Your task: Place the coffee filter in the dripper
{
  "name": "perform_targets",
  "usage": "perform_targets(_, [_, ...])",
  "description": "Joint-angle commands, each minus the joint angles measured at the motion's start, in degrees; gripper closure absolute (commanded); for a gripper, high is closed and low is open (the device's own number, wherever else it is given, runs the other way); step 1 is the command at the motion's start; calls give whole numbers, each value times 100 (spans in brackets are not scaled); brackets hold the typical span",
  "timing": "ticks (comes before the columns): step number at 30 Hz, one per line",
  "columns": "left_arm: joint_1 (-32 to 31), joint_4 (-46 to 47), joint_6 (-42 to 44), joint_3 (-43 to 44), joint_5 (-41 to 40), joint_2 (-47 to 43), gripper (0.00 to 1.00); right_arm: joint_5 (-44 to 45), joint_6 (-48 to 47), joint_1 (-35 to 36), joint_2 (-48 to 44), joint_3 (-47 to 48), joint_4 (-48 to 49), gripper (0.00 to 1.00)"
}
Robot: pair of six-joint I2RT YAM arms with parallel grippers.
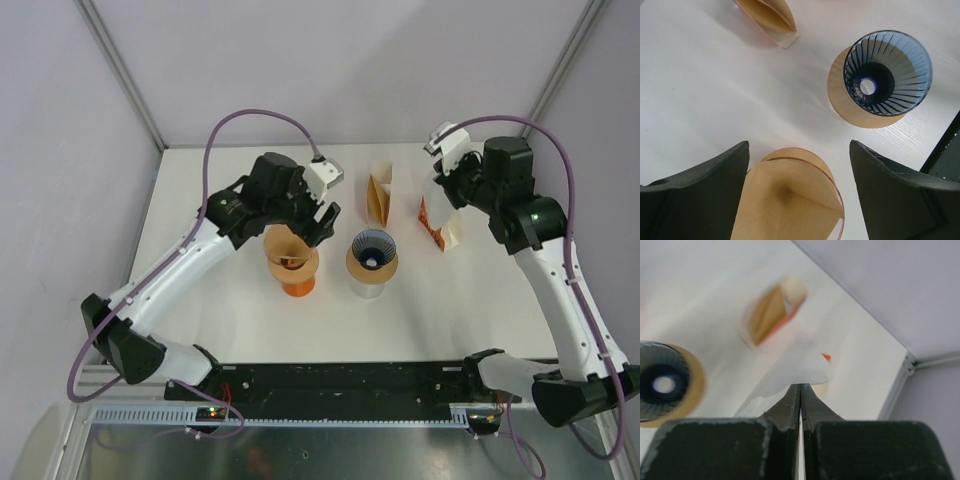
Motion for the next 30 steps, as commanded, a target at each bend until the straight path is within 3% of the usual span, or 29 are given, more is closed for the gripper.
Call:
perform_targets(1, [35,79,142,245,-167,-553,14,550,1477,728,-42,1004,-775,100])
perform_targets(5, [33,74,99,189,-175,-772,13,806,2542,1373,467,2122,-2024,100])
perform_targets(11, [37,23,2,76,-64,-959,12,416,3596,1594,1258,3056,-3400,100])
perform_targets(18, [29,-65,-95,59,165,-1000,12,-168,4015,1731,1715,2926,-3695,100])
perform_targets(30, [27,-83,-211,17,518,-850,12,111,3896,1888,2653,3064,-3772,100])
